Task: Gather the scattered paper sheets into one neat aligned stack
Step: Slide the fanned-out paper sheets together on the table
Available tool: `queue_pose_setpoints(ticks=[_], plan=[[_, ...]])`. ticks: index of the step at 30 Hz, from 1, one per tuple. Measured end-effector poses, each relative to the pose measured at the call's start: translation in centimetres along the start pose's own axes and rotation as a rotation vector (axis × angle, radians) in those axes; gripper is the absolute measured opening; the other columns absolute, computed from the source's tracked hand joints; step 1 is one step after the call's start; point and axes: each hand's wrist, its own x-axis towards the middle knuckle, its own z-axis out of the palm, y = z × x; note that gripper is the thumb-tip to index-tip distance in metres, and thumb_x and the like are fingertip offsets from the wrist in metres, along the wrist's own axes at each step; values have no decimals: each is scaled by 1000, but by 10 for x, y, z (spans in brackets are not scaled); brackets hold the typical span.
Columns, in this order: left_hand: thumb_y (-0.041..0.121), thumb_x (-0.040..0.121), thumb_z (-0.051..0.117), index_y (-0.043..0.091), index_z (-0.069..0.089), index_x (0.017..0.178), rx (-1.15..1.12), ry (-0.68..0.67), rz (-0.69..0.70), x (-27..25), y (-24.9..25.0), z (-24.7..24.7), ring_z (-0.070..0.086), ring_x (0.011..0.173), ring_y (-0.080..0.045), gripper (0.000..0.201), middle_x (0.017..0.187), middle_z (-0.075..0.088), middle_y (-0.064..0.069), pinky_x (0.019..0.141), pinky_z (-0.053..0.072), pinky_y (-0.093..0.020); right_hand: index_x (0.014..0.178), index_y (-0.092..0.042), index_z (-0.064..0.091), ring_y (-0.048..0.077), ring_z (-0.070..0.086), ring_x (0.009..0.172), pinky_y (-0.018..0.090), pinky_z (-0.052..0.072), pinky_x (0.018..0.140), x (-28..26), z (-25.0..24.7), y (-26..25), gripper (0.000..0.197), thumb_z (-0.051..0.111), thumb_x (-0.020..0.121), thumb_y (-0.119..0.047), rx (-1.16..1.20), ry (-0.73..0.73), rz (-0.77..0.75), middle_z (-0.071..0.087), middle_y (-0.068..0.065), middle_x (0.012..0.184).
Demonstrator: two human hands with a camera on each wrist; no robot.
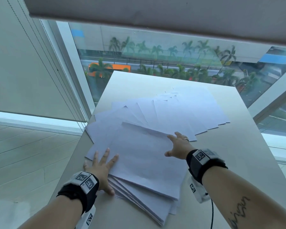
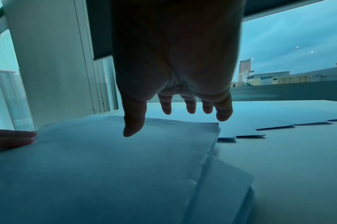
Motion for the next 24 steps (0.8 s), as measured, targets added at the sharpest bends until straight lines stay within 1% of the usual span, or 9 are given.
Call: queue_pose_setpoints(ticks=[3,5,8,11,13,15,19,21,24], plan=[[57,63,74,43,-22,142,3,44,-45,11,-18,-16,-25,143,-32,125,153,-34,6,113,4,-62,147,-31,15,33,3,144,47,27,113,11,-2,-5,87,66,79,-45,2,4,32,3,5,158],[56,70,68,39,-15,146,-54,159,-100,17,-32,-25,-17,145,-33,114,157,-25,4,113,12,-60,148,-31,14,34,5,144,48,27,112,18,-1,-7,87,65,78,-47,22,18,56,5,5,158],[38,85,57,27,9,149,-237,439,-174,18,-48,-31,12,144,-32,80,159,8,-6,112,27,-51,147,-31,15,36,13,141,49,29,110,24,4,-9,87,64,78,-51,74,2,93,10,7,155],[25,84,57,17,33,141,-598,507,-236,16,-46,-25,38,126,-38,63,141,38,-18,104,36,-46,146,-29,19,38,19,138,47,29,109,28,12,-13,86,63,77,-54,107,-17,104,15,6,151],[23,81,58,11,36,138,-836,509,-342,16,-40,-17,44,118,-41,62,134,40,-22,101,39,-48,146,-30,18,38,13,140,49,26,111,29,17,-14,85,62,78,-55,112,-26,110,8,4,154],[22,80,60,9,31,140,-1095,469,-423,16,-31,-15,46,114,-41,67,139,31,-20,100,42,-51,147,-30,17,37,8,142,49,24,113,30,17,-14,84,60,79,-55,127,-32,105,4,1,156],[13,81,63,21,23,143,-1605,386,-452,22,-13,-23,42,114,-35,74,145,22,-18,92,49,-46,144,-19,27,35,15,140,42,19,113,32,10,-20,74,59,84,-47,209,-2,75,14,5,154],[11,80,62,20,24,139,-1727,418,-455,31,-8,-27,49,108,-35,71,130,39,-21,84,48,-42,140,-14,35,31,22,138,37,19,112,32,9,-24,66,59,85,-42,264,20,34,26,6,150],[12,78,63,13,28,131,-1795,503,-461,42,-6,-30,48,80,-27,63,95,48,-13,69,43,-35,136,-16,44,28,27,136,36,22,110,36,7,-21,59,61,85,-39,333,-1,8,37,3,145]])
